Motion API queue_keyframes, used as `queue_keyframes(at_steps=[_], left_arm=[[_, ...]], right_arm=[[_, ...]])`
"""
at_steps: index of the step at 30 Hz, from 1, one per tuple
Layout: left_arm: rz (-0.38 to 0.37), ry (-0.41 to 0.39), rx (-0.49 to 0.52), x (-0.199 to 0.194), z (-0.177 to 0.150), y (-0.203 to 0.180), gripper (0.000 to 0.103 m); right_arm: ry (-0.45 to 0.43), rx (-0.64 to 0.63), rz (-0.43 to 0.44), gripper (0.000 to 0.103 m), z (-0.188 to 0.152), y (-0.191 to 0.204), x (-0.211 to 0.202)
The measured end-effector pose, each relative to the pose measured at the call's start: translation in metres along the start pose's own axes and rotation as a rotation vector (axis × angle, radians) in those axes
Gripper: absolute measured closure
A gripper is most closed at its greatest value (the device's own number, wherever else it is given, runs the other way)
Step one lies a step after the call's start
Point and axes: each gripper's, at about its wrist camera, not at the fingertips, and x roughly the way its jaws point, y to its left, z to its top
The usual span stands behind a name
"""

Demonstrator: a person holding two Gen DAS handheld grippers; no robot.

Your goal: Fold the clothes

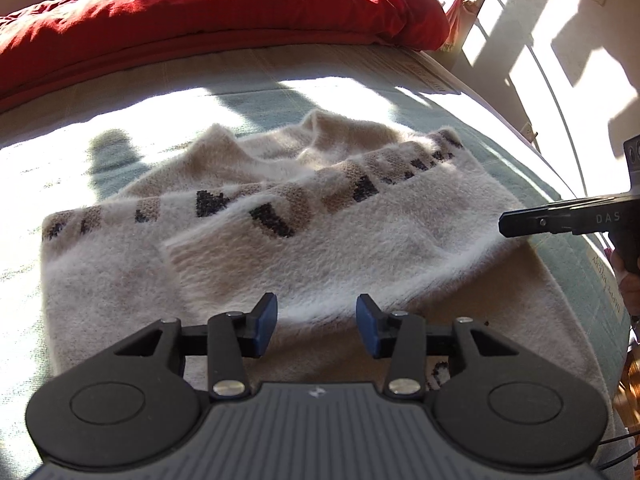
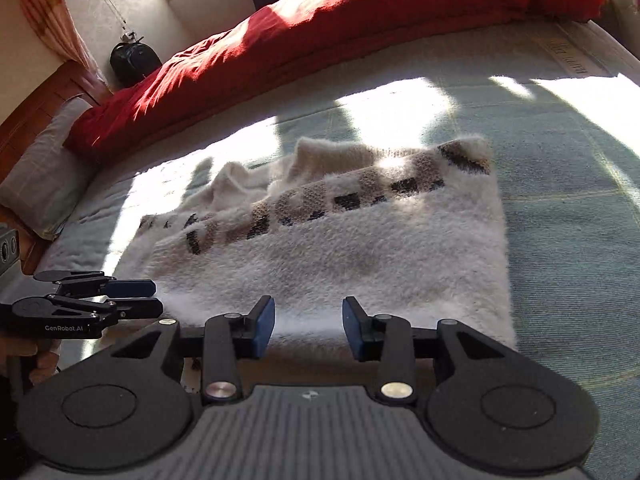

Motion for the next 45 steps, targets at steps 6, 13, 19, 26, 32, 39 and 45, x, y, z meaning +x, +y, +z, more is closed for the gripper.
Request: queue_keyframes(at_steps=[6,13,19,26,32,39,45], left_arm=[[0.027,0.0,-0.046,-0.003,-0.003,0.005,0.058],[0.053,0.024,0.013,-0.052,-0.014,-0.017,0.058],[0.065,0.038,0.05,-0.104,-0.031,-0.041,0.057],[0.065,-0.029,0.119,-0.167,-0.059,-0.082,0.046],[0.075,-0.023,0.152,-0.134,-0.133,-0.114,0.043],[0.117,0.045,0.104,-0.093,-0.211,-0.133,0.043],[0.13,0.038,0.084,-0.111,-0.242,-0.144,0.039]], right_arm=[[0.045,0.049,-0.016,0.061,-0.008,-0.014,-0.002],[0.043,0.008,0.003,0.057,-0.015,0.01,-0.049],[0.051,-0.049,-0.035,0.057,-0.033,0.035,-0.081],[0.011,-0.109,0.003,0.051,-0.069,0.074,-0.115],[0.071,-0.191,-0.086,0.051,-0.149,0.095,-0.075],[0.041,-0.175,-0.187,0.05,-0.205,0.104,-0.059],[0.047,-0.135,-0.182,0.049,-0.226,0.104,-0.071]])
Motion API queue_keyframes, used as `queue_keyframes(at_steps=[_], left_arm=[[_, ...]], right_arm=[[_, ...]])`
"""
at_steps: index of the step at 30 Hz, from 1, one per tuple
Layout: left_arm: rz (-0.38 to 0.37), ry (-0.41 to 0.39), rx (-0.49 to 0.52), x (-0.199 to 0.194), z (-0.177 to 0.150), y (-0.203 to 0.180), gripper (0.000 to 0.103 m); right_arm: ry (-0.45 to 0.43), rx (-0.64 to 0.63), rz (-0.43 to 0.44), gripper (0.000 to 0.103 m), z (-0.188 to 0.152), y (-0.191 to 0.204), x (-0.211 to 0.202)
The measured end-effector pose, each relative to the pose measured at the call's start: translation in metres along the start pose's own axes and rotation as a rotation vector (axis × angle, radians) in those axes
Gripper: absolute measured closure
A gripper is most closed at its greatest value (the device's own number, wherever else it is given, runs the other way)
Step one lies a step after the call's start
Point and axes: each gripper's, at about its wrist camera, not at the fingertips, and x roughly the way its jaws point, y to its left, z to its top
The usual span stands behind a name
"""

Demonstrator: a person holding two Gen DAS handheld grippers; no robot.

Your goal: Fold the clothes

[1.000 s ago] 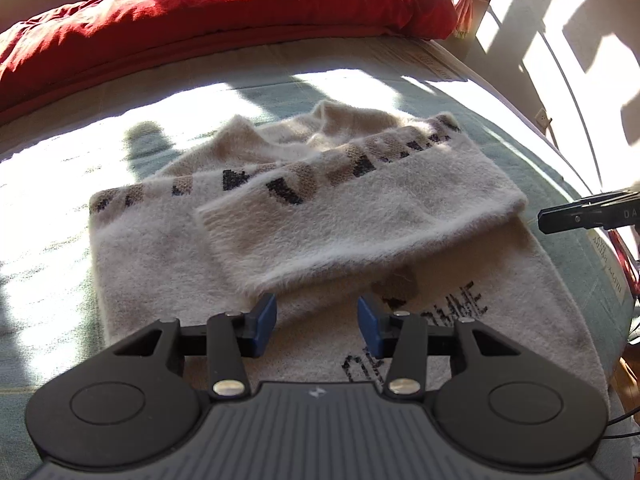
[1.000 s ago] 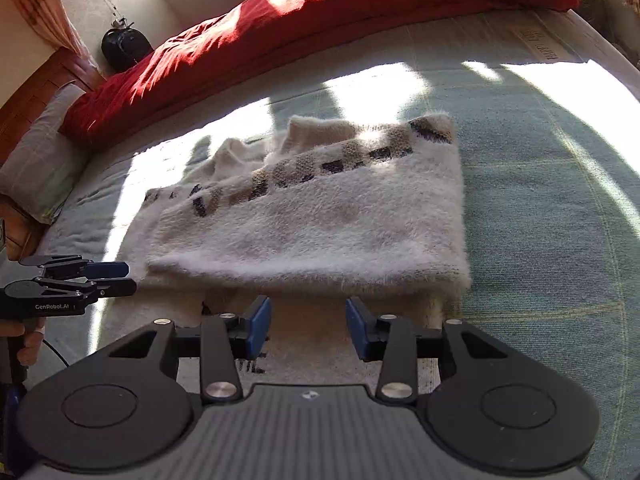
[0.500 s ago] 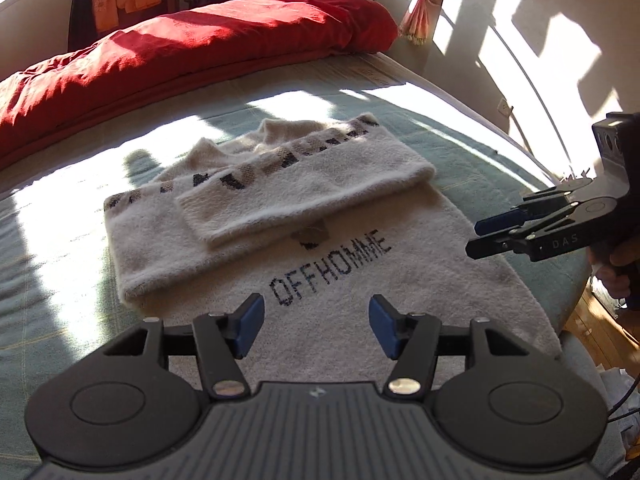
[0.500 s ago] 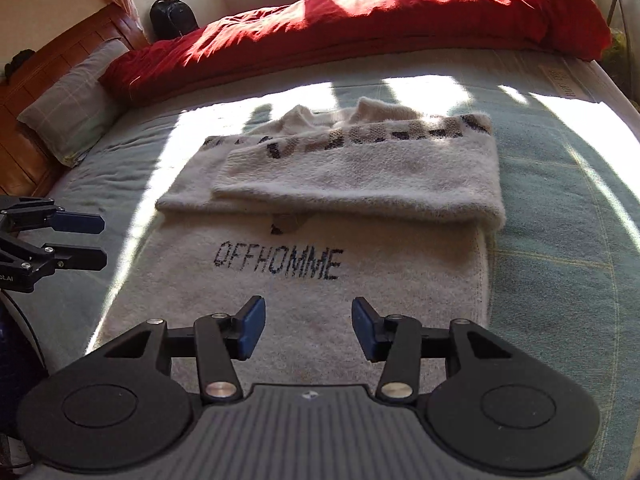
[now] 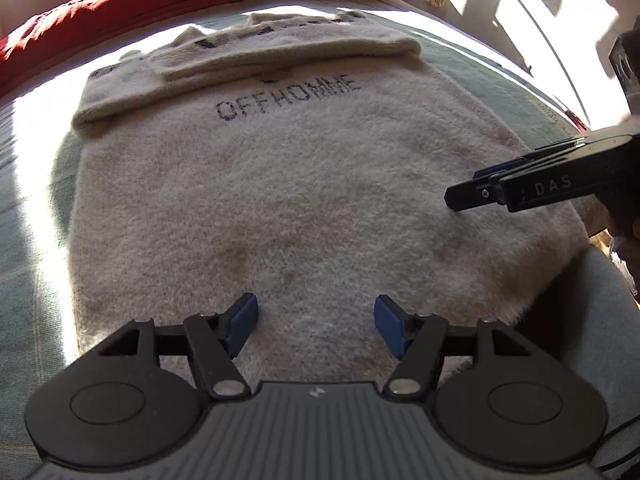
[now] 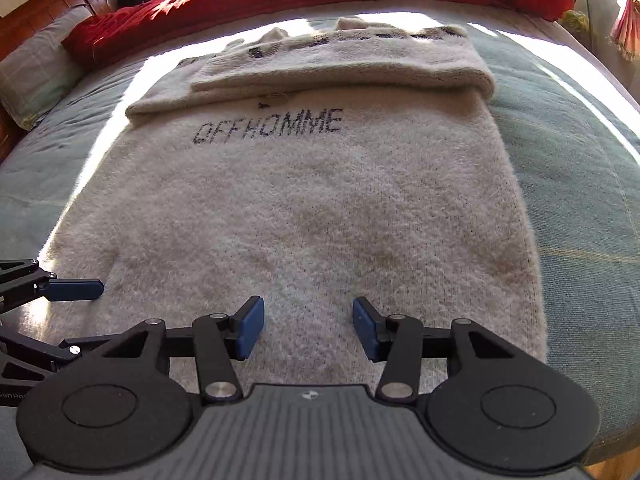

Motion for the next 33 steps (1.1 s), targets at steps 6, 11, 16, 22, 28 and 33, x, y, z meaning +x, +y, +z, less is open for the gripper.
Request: queue_keyframes(at_steps=[6,11,16,22,28,33], left_arm=[[0.015,0.023,-0.024,-0.009,-0.016,-0.002,0.038],[0.026,0.002,-0.02,-0.018,-0.009,-0.006,0.038],[0.043,-0.067,-0.009,-0.016,0.019,-0.006,0.038],[0.09,-0.077,0.016,0.004,0.04,-0.015,0.038],[-0.021,-0.044,0.125,0.005,0.008,-0.036,0.037],[-0.032,0.0,0.147,0.002,-0.019,-0.037,0.033]], right_arm=[[0.003,0.053,0.008,0.048,-0.013,-0.005,-0.007],[0.009,0.047,0.003,0.048,-0.015,-0.003,-0.014],[-0.035,-0.038,-0.024,0.047,0.007,0.01,-0.021],[-0.029,-0.07,-0.075,0.047,0.023,0.011,-0.001],[0.013,-0.08,-0.03,0.04,-0.006,0.01,0.0],[0.015,-0.065,-0.02,0.039,-0.028,0.007,-0.011]])
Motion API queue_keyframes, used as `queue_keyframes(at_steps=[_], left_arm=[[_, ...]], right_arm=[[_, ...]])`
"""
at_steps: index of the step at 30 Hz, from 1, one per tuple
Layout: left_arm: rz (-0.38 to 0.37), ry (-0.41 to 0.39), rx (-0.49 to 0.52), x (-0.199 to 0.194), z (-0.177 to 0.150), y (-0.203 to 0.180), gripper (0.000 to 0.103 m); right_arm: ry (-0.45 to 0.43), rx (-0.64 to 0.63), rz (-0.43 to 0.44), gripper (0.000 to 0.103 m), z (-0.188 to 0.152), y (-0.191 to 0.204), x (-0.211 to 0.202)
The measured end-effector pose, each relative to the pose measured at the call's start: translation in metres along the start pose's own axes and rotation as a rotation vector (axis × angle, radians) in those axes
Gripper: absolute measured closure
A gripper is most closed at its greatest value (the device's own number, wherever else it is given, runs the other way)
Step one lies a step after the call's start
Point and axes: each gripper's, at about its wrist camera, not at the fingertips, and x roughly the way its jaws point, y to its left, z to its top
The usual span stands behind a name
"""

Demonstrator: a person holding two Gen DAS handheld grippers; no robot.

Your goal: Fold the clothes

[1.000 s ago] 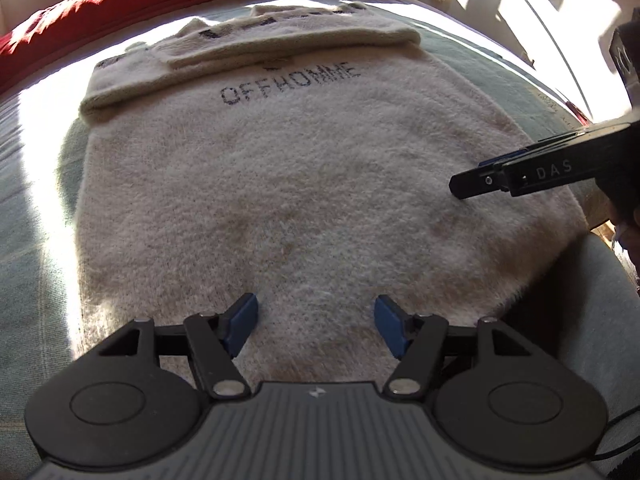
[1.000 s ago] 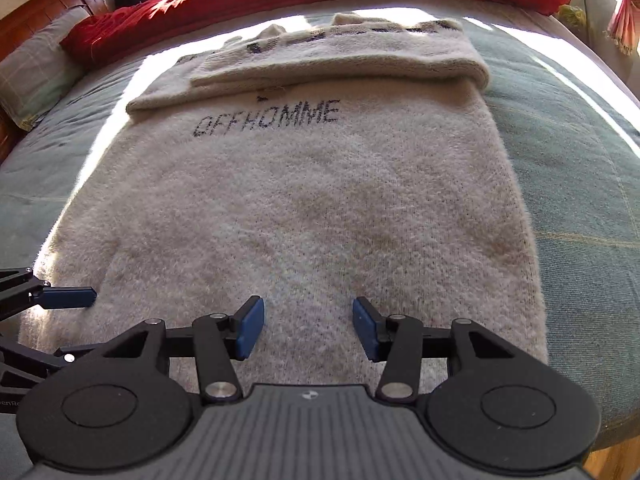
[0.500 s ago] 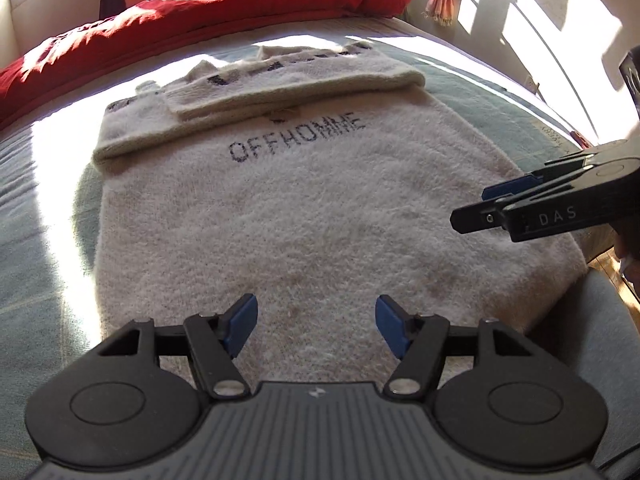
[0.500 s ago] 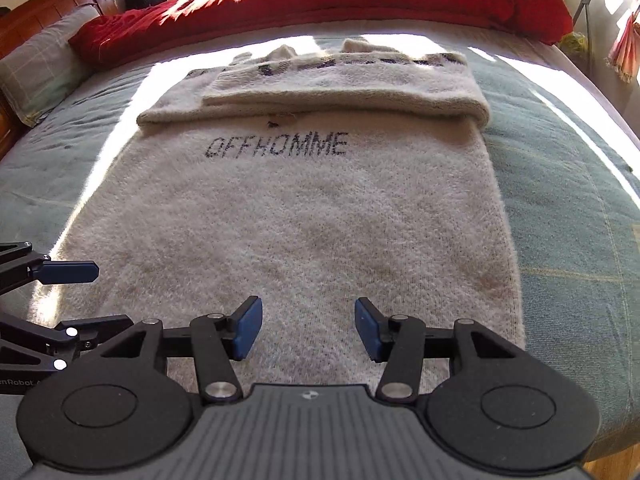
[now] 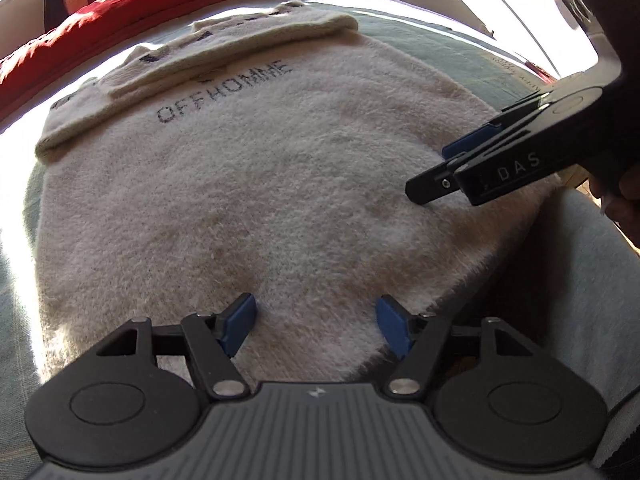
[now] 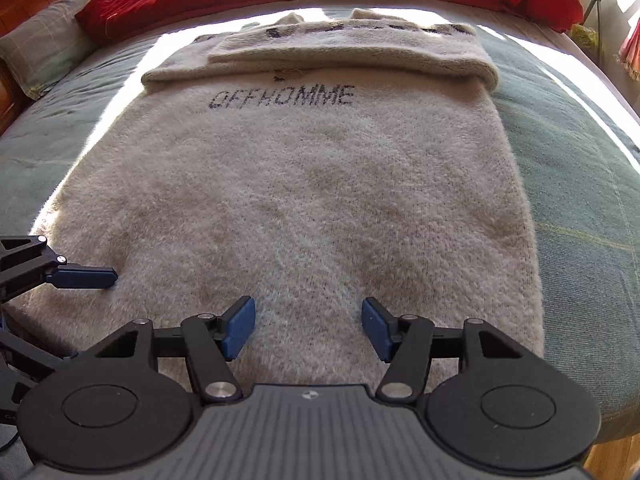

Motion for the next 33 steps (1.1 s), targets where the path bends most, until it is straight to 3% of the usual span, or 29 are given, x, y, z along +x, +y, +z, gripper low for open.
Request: queue_keyframes(at_steps=[4,10,15,19,22,25,30,33], left_arm=[[-0.021,-0.012,-0.003,-0.011,-0.002,0.003,0.032],[0.002,-0.078,-0.062,-0.008,0.02,0.017,0.033],[-0.052,-0.024,-0.073,0.006,0.012,0.009,0.033],[-0.119,-0.007,-0.047,-0.006,-0.001,0.004,0.033],[-0.062,-0.067,-0.042,-0.023,0.003,0.02,0.033],[-0.007,-0.097,-0.15,-0.026,0.009,0.054,0.033],[-0.015,-0.065,-0.376,-0.018,-0.01,0.106,0.033],[-0.01,-0.058,-0.352,-0.025,-0.019,0.107,0.032]], right_arm=[[-0.006,0.04,0.002,0.039,-0.003,-0.003,-0.004],[-0.037,0.106,-0.013,0.039,-0.004,-0.005,-0.008],[-0.045,0.12,-0.014,0.039,-0.006,-0.008,-0.015],[-0.065,0.131,0.008,0.039,0.0,-0.018,-0.025],[-0.089,0.088,0.01,0.034,0.013,-0.024,-0.04],[-0.117,0.058,0.036,0.032,0.024,-0.03,-0.051],[-0.087,0.089,0.041,0.032,0.013,-0.035,-0.042],[-0.047,0.103,0.043,0.032,0.003,-0.038,-0.035]])
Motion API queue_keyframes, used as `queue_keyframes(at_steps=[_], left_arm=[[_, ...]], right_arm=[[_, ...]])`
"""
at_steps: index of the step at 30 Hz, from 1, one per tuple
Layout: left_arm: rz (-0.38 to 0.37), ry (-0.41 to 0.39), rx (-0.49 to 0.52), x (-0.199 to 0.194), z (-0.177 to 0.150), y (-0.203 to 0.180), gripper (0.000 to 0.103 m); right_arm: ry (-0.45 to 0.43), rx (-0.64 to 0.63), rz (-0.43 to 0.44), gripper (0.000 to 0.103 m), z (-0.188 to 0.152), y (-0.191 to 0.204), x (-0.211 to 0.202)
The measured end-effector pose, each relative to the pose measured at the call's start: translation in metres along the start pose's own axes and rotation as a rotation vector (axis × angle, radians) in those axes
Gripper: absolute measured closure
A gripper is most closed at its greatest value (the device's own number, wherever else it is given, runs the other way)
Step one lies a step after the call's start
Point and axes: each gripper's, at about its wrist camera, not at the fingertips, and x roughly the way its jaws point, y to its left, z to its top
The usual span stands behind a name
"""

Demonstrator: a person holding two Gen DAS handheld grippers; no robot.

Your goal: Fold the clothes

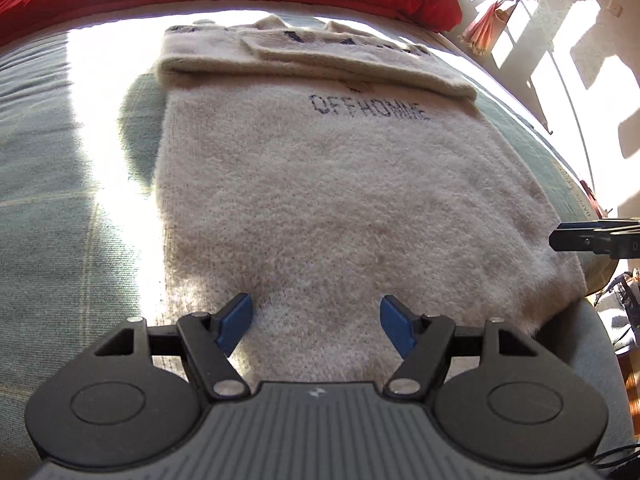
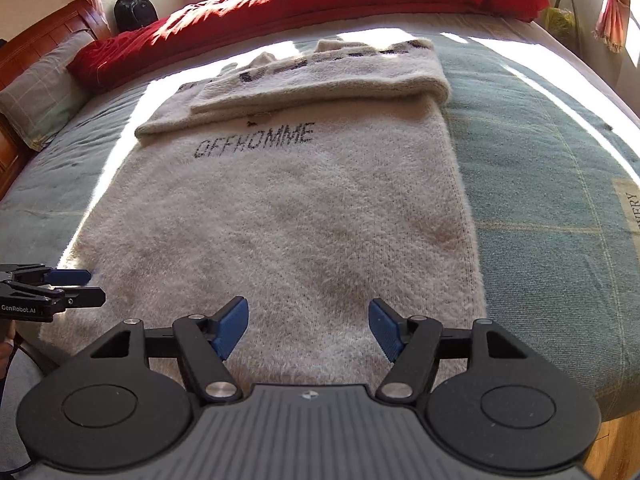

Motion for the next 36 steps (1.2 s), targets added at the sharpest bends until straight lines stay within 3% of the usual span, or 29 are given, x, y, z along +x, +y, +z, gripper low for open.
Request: queue_keyframes(at_steps=[5,9,11,16,22,26,30,33,36], left_arm=[[0.066,-0.045,0.144,-0.024,0.003,-0.012,0.032],[0.081,-0.089,0.235,-0.038,0.021,-0.019,0.031],[0.049,-0.102,0.221,-0.038,0.037,-0.016,0.031],[0.017,-0.111,0.097,-0.011,0.09,0.008,0.03],[-0.016,-0.086,-0.131,0.053,0.144,0.05,0.03],[0.0,-0.066,-0.166,0.083,0.152,0.063,0.03],[-0.007,-0.052,-0.229,0.092,0.14,0.078,0.03],[0.013,-0.055,-0.185,0.085,0.135,0.076,0.03],[0.029,-0.061,-0.072,0.065,0.13,0.059,0.03]], right_arm=[[-0.042,-0.021,-0.017,0.032,0.013,-0.007,-0.017],[-0.109,-0.173,-0.094,0.032,0.051,-0.002,-0.047],[-0.143,-0.213,-0.121,0.031,0.067,-0.001,-0.062],[-0.191,-0.161,-0.043,0.028,0.078,0.0,-0.075],[-0.093,-0.132,-0.058,0.028,0.04,0.011,-0.033],[-0.019,-0.132,-0.053,0.028,0.028,0.004,-0.018],[-0.032,-0.105,-0.071,0.028,0.034,-0.012,-0.023],[-0.06,-0.114,-0.084,0.028,0.04,-0.019,-0.029],[-0.086,-0.175,-0.101,0.028,0.045,-0.015,-0.035]])
